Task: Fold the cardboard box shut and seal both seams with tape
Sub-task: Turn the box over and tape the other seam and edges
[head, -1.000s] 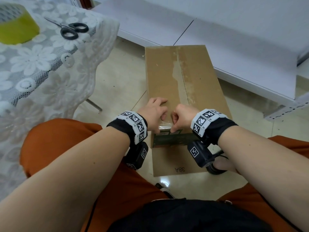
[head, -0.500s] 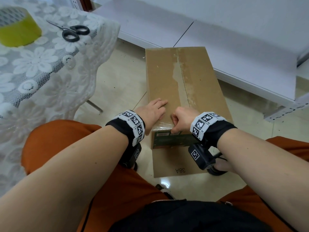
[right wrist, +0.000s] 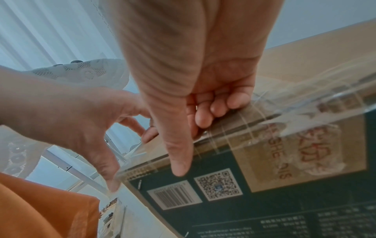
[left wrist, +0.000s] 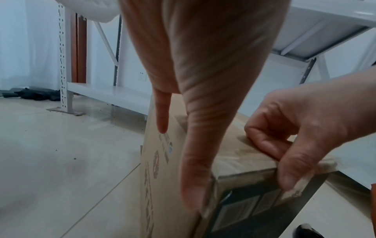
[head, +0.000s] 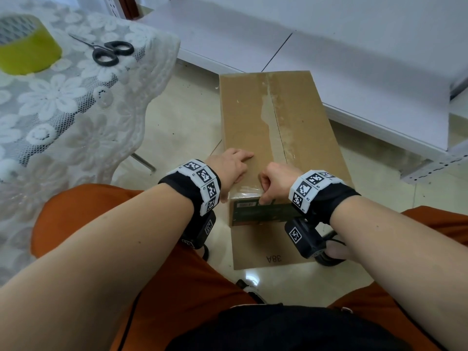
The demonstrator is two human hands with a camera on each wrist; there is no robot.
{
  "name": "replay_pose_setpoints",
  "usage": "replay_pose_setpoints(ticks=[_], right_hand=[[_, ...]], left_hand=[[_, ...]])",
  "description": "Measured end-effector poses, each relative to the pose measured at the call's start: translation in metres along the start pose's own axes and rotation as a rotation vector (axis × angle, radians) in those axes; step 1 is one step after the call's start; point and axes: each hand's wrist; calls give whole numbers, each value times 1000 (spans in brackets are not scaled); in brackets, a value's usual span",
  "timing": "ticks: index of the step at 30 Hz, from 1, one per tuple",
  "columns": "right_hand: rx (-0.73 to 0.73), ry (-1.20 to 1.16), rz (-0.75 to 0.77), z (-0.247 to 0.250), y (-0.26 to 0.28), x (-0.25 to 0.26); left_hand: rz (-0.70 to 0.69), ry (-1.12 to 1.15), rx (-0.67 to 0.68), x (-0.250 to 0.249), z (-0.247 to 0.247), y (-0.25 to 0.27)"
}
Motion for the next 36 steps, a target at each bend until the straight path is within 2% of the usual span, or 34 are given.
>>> replay_pose_setpoints(ticks=[3, 14, 23, 27, 36], right_hand=[[-1, -7, 1, -1, -1, -1], [-20, 17, 33, -4, 2, -3], [-21, -24, -34, 3, 15, -37], [-76, 97, -4, -1, 13, -35], [-100, 132, -44, -4, 20, -67]], left_hand=[[-3, -12, -67, -2, -9, -1], [25, 75, -148, -7, -19, -4], [176, 95, -139, -33, -3, -16], [247, 70, -135, -48, 3, -24], [289, 15, -49, -59, 10, -31]])
Point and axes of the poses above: each hand's wrist, its own y-axis away from the middle knuckle, its own z-axis out of the back of the hand, x = y × z, and after that the axes turned 6 degrees about y, right-handed
